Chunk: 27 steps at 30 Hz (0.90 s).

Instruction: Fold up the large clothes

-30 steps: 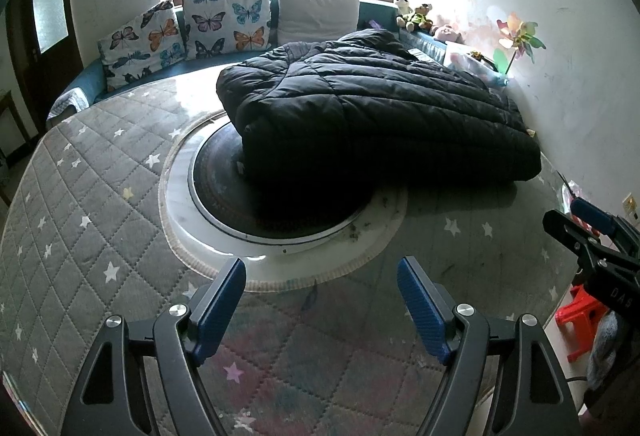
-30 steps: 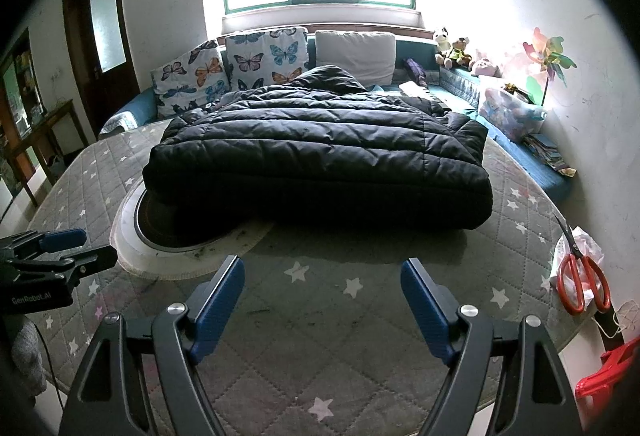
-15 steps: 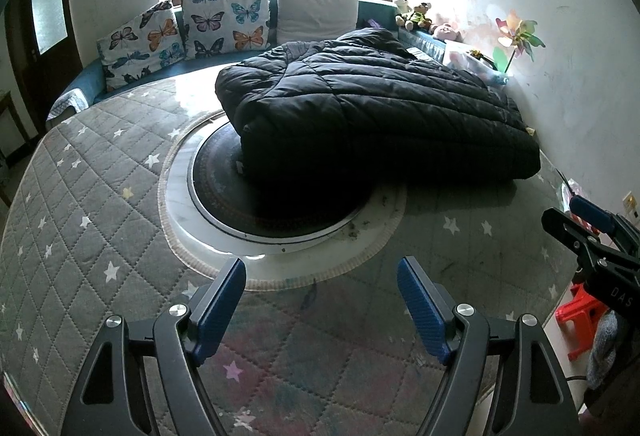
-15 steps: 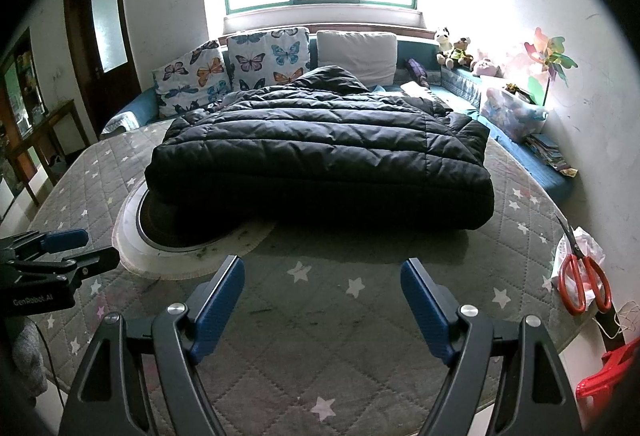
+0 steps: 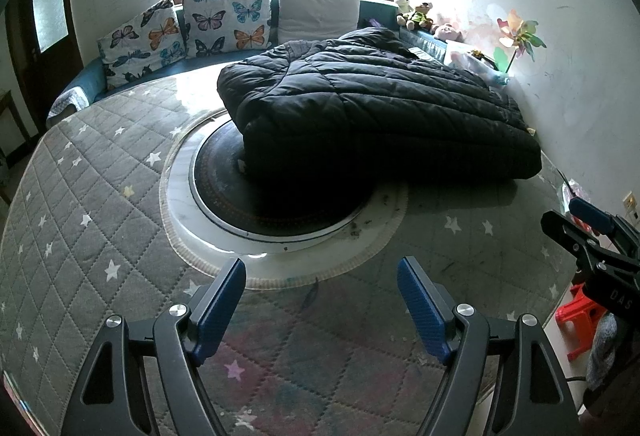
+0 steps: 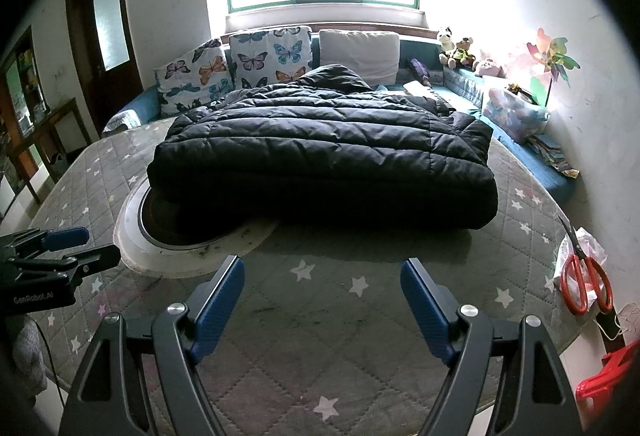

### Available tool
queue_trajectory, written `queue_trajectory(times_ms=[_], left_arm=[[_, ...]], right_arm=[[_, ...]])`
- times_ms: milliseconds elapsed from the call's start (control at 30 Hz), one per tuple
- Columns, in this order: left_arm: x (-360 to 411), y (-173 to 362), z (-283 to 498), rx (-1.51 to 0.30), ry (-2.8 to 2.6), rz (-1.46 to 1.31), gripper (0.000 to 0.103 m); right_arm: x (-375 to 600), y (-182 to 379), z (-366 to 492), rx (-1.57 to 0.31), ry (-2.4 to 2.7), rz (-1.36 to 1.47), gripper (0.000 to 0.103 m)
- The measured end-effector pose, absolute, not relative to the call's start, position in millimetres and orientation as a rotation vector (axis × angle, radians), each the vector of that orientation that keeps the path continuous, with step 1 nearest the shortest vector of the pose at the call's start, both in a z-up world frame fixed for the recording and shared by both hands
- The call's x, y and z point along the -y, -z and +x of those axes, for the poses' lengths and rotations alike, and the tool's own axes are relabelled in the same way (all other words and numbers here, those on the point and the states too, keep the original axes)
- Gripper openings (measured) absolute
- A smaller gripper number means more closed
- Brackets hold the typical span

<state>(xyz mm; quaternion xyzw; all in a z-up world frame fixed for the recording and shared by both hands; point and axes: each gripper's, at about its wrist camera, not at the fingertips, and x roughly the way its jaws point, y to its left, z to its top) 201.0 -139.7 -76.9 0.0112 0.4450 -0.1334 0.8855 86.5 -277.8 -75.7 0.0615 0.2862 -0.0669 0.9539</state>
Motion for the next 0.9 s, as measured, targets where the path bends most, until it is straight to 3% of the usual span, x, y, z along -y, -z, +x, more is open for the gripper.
queue_trajectory(times_ms=[900], left_arm=[[135.0,75.0,198.3,-0.91,0.255,0.022,0.083]], right_arm=[[280.4,76.0,88.4,-0.584,0.135,0.115,0.088]])
